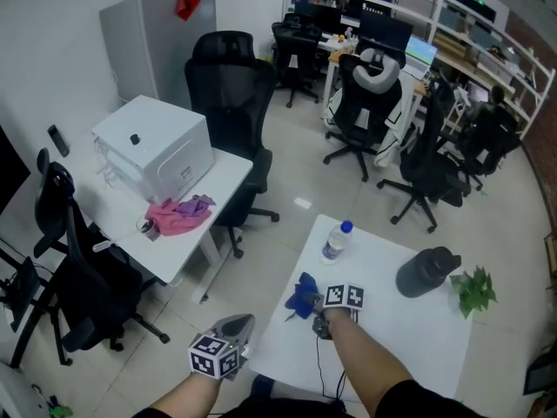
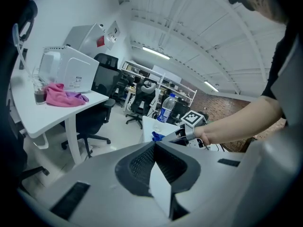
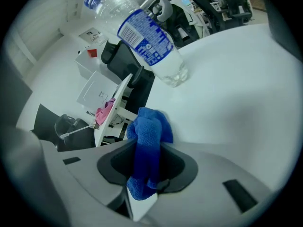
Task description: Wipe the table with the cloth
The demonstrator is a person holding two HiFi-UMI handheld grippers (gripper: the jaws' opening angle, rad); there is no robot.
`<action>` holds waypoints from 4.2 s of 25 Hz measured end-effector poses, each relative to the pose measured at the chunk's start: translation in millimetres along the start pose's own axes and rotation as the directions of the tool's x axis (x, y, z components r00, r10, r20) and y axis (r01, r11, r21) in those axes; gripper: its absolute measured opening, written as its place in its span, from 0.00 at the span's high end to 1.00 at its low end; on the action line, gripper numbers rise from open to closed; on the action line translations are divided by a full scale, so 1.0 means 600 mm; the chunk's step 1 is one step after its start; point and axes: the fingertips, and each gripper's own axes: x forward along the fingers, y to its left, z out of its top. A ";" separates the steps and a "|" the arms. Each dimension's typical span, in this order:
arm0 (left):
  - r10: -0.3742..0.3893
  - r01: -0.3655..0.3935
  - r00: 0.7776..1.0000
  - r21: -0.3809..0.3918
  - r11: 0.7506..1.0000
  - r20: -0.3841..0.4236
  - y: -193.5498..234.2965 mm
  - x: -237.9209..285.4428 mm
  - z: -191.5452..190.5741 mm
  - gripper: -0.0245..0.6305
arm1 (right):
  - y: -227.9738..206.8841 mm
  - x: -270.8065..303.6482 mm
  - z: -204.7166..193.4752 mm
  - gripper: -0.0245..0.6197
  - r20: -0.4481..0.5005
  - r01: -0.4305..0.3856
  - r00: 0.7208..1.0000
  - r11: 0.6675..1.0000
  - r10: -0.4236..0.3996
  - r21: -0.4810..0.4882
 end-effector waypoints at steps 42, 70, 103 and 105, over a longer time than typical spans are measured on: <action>-0.031 0.031 0.999 -0.018 0.999 0.013 -0.005 0.002 0.001 0.96 | 0.063 0.052 -0.005 0.77 -0.079 -0.071 0.995 0.995 0.066 -0.063; -0.243 0.246 0.969 0.075 0.966 -0.048 -0.305 0.132 -0.010 0.96 | -0.160 -0.445 -0.025 0.77 0.279 -0.265 0.930 0.963 0.241 0.053; -0.621 0.741 0.626 0.111 0.662 -0.471 -0.999 0.266 -0.335 0.96 | -0.715 -0.964 -0.413 0.60 0.334 0.214 0.881 0.912 -0.335 0.351; -0.616 0.729 0.643 0.118 0.674 -0.455 -0.974 0.263 -0.313 0.96 | -0.697 -0.978 -0.397 0.50 0.356 0.240 0.865 0.914 -0.355 0.327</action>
